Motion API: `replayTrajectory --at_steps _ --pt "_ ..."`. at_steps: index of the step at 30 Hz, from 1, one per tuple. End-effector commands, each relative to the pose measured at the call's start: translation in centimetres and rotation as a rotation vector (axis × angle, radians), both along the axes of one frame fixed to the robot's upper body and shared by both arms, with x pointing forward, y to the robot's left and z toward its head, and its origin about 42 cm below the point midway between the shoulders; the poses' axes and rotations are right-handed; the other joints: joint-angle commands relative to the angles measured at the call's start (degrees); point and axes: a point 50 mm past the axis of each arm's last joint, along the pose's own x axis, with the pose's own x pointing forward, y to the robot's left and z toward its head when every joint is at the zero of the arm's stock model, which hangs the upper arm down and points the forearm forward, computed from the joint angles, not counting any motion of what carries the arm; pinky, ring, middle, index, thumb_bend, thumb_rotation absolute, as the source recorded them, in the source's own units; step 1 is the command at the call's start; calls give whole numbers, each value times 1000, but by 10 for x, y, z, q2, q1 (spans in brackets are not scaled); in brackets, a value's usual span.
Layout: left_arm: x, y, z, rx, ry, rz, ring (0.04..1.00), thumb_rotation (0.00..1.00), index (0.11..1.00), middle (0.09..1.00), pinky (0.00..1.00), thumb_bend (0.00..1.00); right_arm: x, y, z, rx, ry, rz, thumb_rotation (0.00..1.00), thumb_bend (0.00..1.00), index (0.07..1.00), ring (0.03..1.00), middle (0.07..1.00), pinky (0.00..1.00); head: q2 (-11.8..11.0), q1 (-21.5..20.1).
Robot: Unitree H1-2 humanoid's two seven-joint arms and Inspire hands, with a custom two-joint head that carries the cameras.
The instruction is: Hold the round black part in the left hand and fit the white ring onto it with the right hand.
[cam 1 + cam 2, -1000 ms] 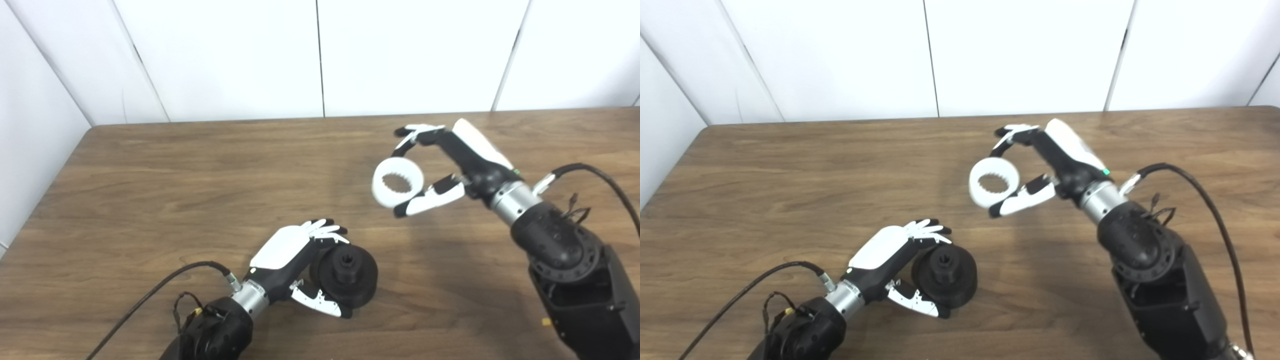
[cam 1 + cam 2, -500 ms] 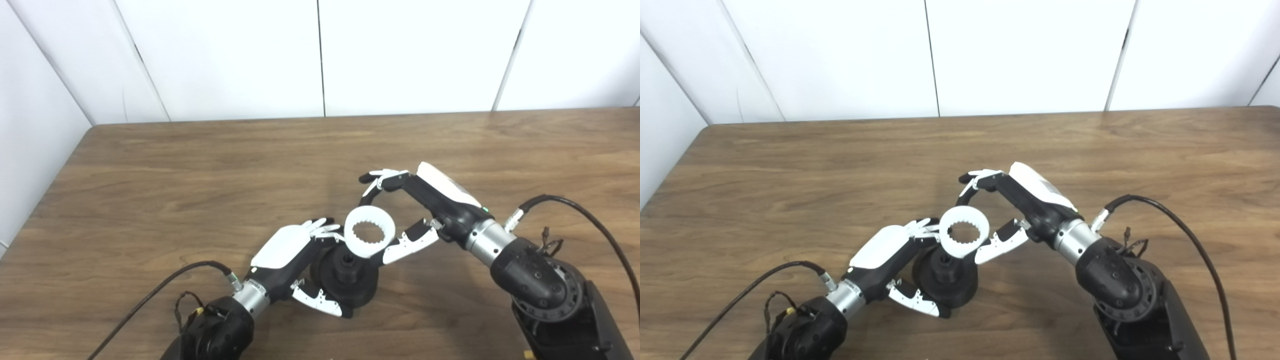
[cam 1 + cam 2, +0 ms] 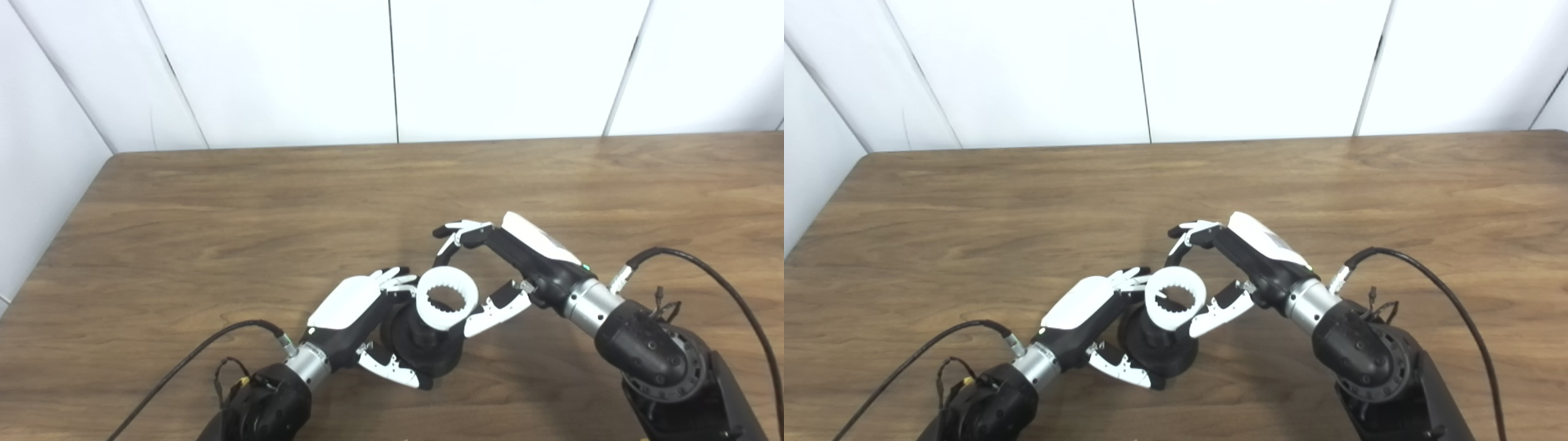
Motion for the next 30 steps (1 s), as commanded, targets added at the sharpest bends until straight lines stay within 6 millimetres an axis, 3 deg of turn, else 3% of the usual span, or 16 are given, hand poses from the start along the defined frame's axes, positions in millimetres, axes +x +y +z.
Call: replayTrajectory --at_steps 1,30 --pt "-6 1 -12 61 58 -24 976 310 578 906 972 830 1 5 9 14 -59 18 152 525 490 916 850 832 0 0" --pt "-6 -4 -9 40 52 -29 977 302 578 907 962 822 11 15 -1 -7 -61 43 151 525 489 911 842 842 2 6"
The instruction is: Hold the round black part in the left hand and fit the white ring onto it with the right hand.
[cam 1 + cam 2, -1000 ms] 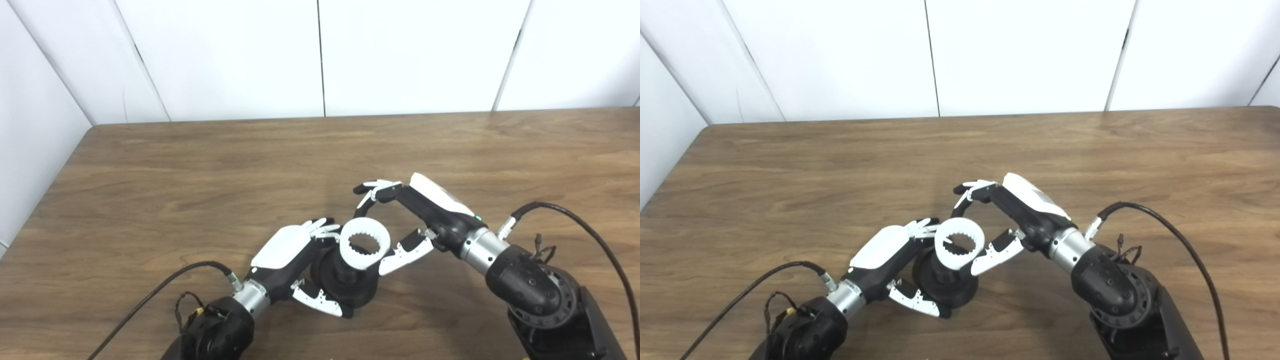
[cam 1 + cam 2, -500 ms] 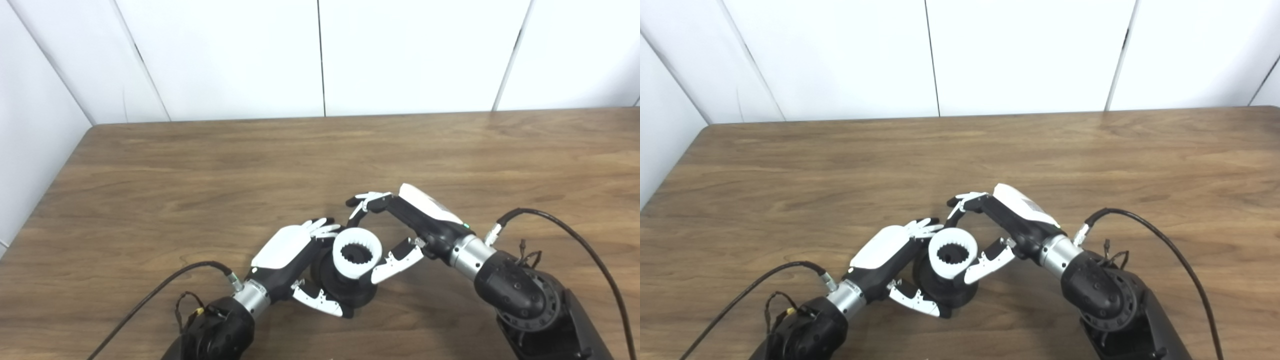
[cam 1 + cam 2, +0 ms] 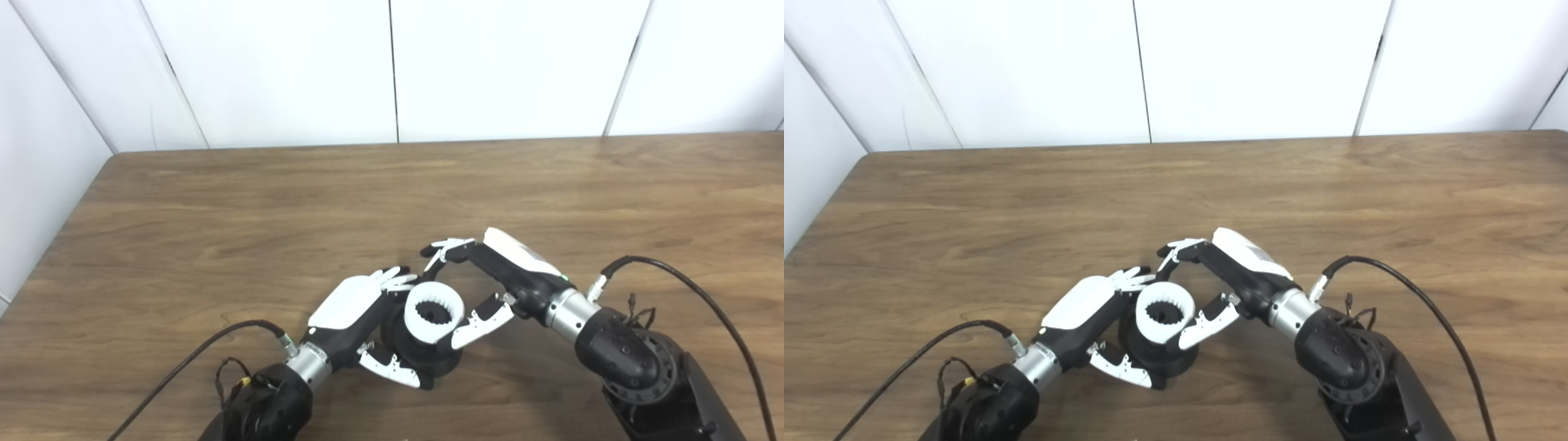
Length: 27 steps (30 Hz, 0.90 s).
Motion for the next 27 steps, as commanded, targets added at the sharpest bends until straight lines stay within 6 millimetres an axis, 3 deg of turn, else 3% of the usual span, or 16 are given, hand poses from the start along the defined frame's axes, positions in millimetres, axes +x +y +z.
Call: replayTrajectory --at_steps 1,27 --pt "-6 -2 -9 40 59 -31 980 302 580 910 968 820 7 4 18 21 -88 18 151 525 489 910 842 840 0 0" --pt "-5 -7 -9 32 60 -12 977 302 580 901 968 821 2 10 18 -39 -120 63 151 525 491 926 855 852 5 5"
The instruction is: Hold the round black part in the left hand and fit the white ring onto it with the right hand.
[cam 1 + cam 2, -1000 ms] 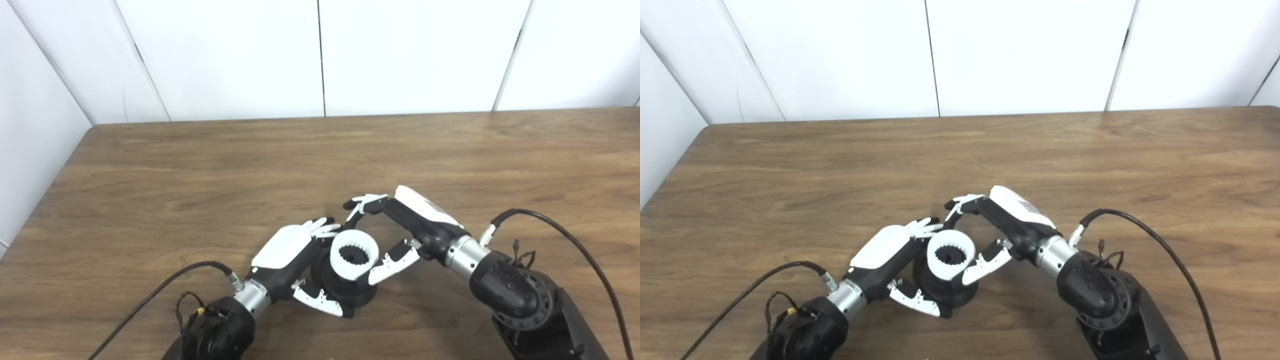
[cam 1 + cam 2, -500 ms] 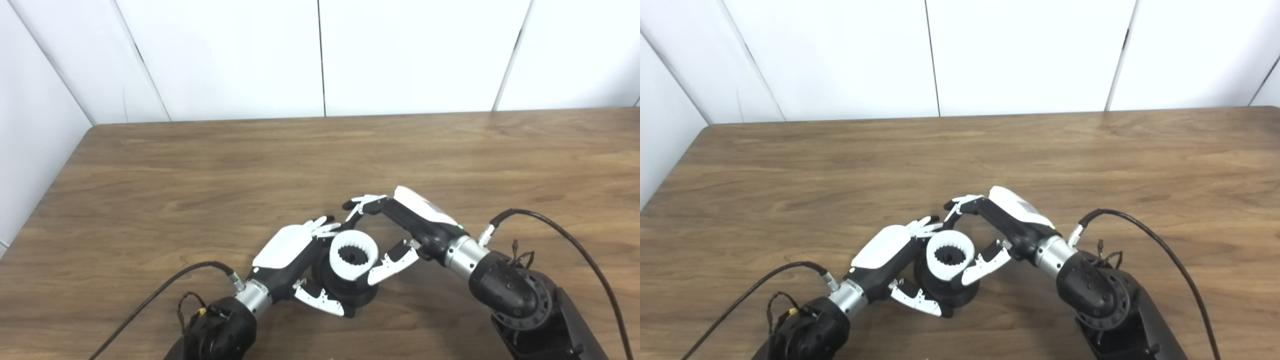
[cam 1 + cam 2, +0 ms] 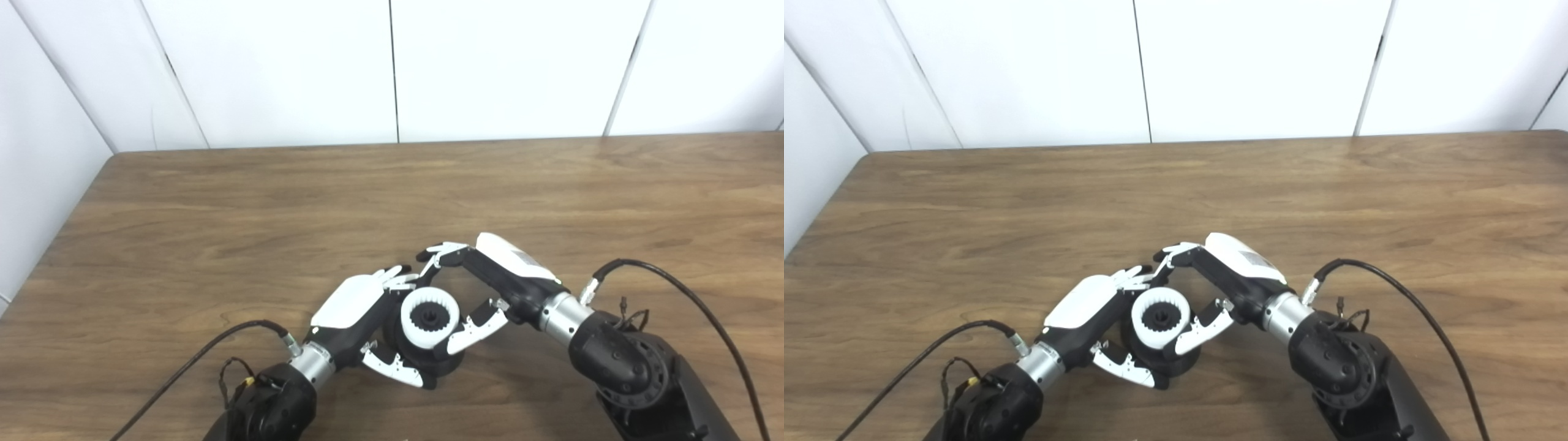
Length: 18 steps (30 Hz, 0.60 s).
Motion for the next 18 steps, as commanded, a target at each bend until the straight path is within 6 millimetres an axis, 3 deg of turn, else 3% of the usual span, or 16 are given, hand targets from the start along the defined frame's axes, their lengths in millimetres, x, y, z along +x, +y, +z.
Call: replayTrajectory --at_steps 1,11,14,18 --pt "-5 -2 -10 38 60 -20 979 298 583 904 966 822 5 3 20 5 -97 43 151 525 491 927 856 856 1 1" --pt "-6 -2 -7 32 56 -23 979 296 589 909 950 820 14 -6 16 -22 -91 15 153 524 493 914 849 836 2 4" --pt "-6 -2 -6 34 54 -19 978 292 588 907 957 825 16 -8 13 -34 -86 10 220 859 584 906 844 827 2 4" --pt "-7 -1 -6 26 63 -15 982 295 612 909 931 849 18 -10 10 -36 -68 9 252 965 620 906 842 826 2 4"
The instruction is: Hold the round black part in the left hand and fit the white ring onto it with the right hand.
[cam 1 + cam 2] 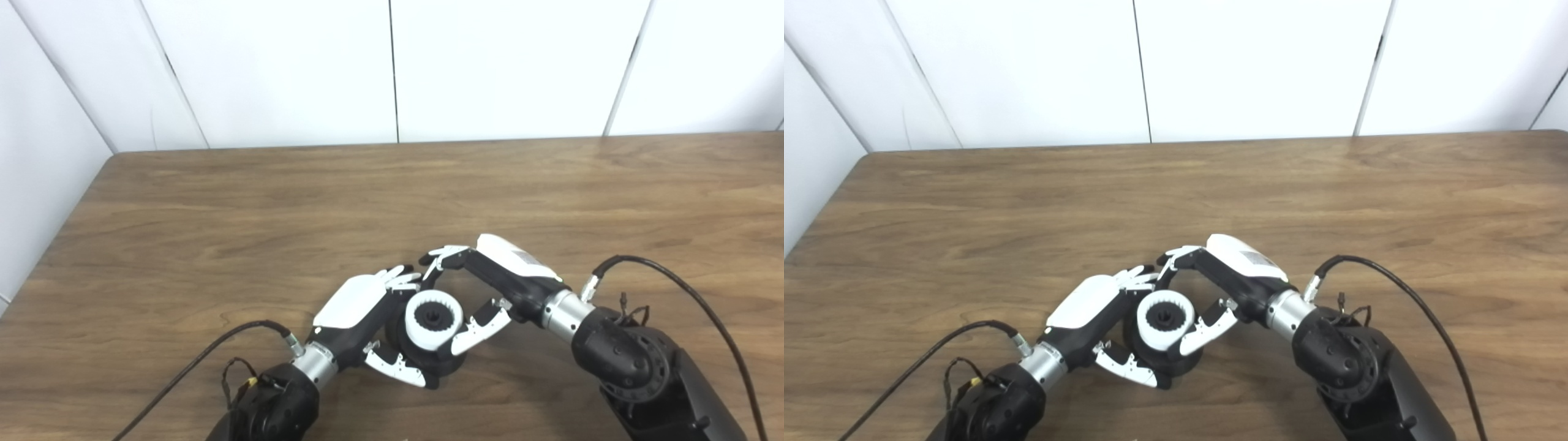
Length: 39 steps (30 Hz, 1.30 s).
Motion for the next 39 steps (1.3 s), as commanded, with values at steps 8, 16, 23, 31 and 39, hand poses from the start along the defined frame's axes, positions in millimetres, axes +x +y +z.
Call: replayTrajectory --at_steps 8,16,23,31,39 --pt "-5 3 -6 15 82 -5 995 307 694 922 968 938 10 -5 13 6 -65 6 289 1000 641 914 849 823 1 3" --pt "-2 9 -3 5 71 26 977 348 772 918 902 999 12 -8 12 18 -68 -8 280 1000 639 913 848 819 -1 5" --pt "1 29 5 -77 74 86 975 316 846 917 924 1000 19 -15 19 58 -73 -44 298 984 696 910 860 806 -5 5" --pt "5 60 22 -163 93 137 998 337 921 957 965 1000 32 -29 33 68 -85 -97 343 997 742 909 886 832 -13 7" --pt "6 104 44 -309 115 195 975 352 948 960 951 1000 46 -48 46 120 -94 -168 368 1000 738 900 884 829 -23 10"
